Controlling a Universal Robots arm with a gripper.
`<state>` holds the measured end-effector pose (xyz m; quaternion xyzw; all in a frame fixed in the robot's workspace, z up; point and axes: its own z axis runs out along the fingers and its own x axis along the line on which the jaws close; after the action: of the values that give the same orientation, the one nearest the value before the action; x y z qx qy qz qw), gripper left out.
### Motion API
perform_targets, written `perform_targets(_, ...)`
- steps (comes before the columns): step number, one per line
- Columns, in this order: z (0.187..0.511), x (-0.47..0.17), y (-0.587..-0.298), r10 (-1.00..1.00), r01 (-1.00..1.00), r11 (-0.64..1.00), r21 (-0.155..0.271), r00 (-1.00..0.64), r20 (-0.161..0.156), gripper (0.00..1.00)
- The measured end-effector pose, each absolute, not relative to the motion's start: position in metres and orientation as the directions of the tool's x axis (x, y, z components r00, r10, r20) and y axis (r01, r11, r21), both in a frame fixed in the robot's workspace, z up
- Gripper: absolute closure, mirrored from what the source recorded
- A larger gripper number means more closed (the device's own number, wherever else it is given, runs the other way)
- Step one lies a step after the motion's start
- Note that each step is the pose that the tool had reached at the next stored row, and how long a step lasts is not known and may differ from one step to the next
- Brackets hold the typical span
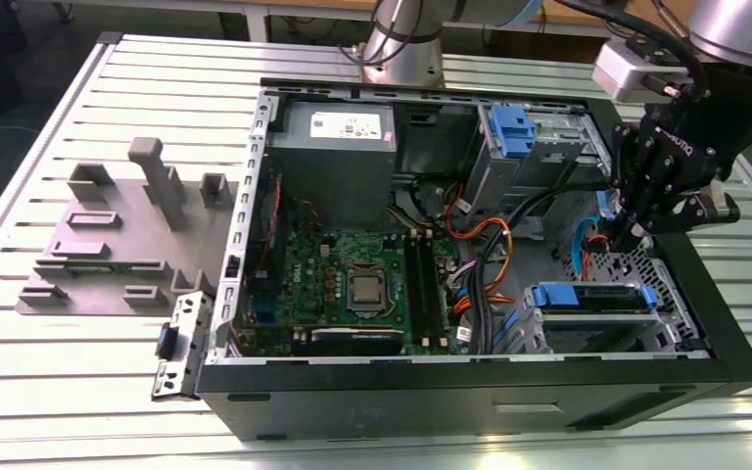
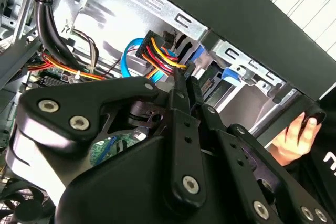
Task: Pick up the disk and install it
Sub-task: 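Insert the first disk wire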
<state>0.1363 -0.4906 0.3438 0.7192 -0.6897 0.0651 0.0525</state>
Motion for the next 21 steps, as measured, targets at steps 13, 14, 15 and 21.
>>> perform_targets(13, 0.344, 0.136, -0.495, -0.987, -0.999, -0.043, -0.015, 0.040, 0.158, 0.83)
perform_targets(14, 0.344, 0.136, -0.497, -0.987, -0.999, -0.043, -0.015, 0.040, 0.156, 0.83)
perform_targets(15, 0.344, 0.136, -0.499, -0.987, -0.999, -0.043, -0.016, 0.040, 0.154, 0.83)
perform_targets(21, 0.344, 0.133, -0.503, -0.989, -0.998, -0.043, -0.034, 0.038, 0.143, 0.83)
